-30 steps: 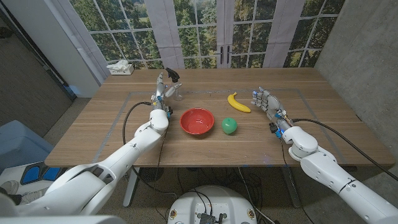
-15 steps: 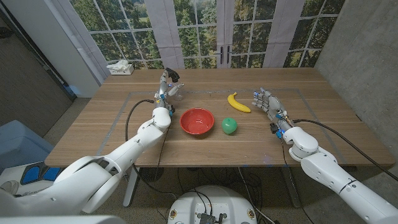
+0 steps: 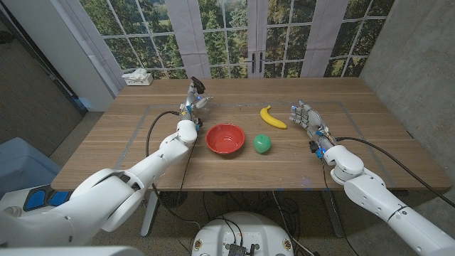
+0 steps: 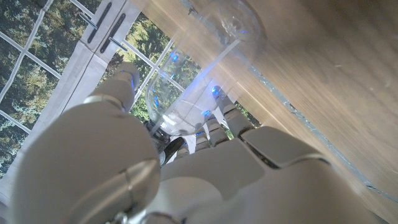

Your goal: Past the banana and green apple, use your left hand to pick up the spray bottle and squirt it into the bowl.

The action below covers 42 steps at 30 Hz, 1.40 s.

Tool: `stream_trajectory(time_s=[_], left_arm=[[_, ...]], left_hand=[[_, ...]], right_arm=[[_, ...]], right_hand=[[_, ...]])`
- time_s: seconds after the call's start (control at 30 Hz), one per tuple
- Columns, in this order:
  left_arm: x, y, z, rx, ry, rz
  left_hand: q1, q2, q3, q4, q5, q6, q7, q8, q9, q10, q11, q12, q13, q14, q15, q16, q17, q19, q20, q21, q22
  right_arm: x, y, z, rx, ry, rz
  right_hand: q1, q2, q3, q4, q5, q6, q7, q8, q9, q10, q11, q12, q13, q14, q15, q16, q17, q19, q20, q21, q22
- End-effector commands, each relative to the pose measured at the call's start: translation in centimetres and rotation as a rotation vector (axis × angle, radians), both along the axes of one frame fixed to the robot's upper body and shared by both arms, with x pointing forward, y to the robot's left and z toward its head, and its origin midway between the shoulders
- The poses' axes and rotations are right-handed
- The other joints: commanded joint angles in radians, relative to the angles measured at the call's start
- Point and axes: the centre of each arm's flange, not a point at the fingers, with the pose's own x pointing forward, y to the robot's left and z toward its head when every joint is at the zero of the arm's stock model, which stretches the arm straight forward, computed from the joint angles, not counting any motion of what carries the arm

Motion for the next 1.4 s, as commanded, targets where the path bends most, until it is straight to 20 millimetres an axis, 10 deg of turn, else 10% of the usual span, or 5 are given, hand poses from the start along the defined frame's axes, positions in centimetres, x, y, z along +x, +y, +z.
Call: stream_trajectory(time_s=[0.03,0.3,0.53,0.93,1.4], left_arm=[[0.8,-1.0,0.3,0.007,-0.007,-0.054],[0.7,-1.0,0.2,0.004,-0.025,-0.057],[0.6,-0.8,0.3,-0.037,-0.031,-0.074],[0.8,-0.8,0.8,-0.089,-0.009,-0.136],[-0.1,-0.5,2.0,-0.098,-0.02,-0.196]], left_hand=[[0.079,0.015,0.001,-0.002,0.012,-0.035,-0.023,0.033,0.005,0.087,-0.025,0.023,0.007,0.125,-0.042,0.026,0.005,0.069,-0.003,0.018,0.005],[0.254,0.075,-0.053,0.001,0.02,0.135,-0.047,0.11,0.012,0.404,-0.128,0.132,0.058,0.448,-0.197,0.134,0.036,0.259,-0.056,0.072,0.013],[0.422,0.168,-0.116,0.0,0.022,0.29,-0.065,0.174,0.017,0.606,-0.175,0.313,0.196,0.65,-0.212,0.247,0.159,0.344,-0.083,0.132,0.031],[0.649,0.214,-0.179,-0.004,0.025,0.459,-0.058,0.205,0.043,0.602,-0.162,0.51,0.435,0.732,-0.212,0.367,0.415,0.407,-0.191,0.368,0.167],[0.74,0.199,-0.19,-0.002,0.038,0.442,-0.065,0.195,0.075,0.522,-0.132,0.58,0.556,0.739,-0.2,0.381,0.532,0.399,-0.196,0.534,0.264]], right_arm=[[-0.1,-0.3,0.1,-0.007,0.0,-0.021],[0.0,-0.3,0.2,-0.019,-0.004,-0.03],[0.1,-0.3,0.4,-0.03,-0.006,-0.039],[0.4,0.0,0.8,-0.046,-0.002,-0.054],[1.0,0.9,1.4,-0.06,-0.001,-0.049]], right_hand=[[-0.016,0.0,0.002,0.003,-0.003,0.013,-0.003,0.005,0.005,0.011,-0.002,0.006,0.001,0.01,0.0,0.008,0.003,0.011,-0.002,-0.003,0.004],[-0.019,0.0,0.002,0.003,-0.002,0.015,-0.003,0.005,0.005,0.013,-0.002,0.006,-0.001,0.01,-0.002,0.008,0.002,0.012,0.0,-0.007,0.004],[-0.021,-0.001,0.003,0.003,-0.002,0.015,-0.003,0.004,0.005,0.013,-0.001,0.005,-0.002,0.012,-0.002,0.009,0.002,0.012,0.001,-0.009,0.004],[-0.023,-0.001,0.003,0.003,-0.002,0.017,-0.004,0.004,0.005,0.014,-0.001,0.005,-0.004,0.011,-0.002,0.009,0.001,0.014,0.002,-0.012,0.004],[-0.025,-0.002,0.005,0.001,-0.002,0.019,-0.003,0.003,0.006,0.016,-0.002,0.005,-0.007,0.011,-0.003,0.009,-0.001,0.015,0.001,-0.018,0.004]])
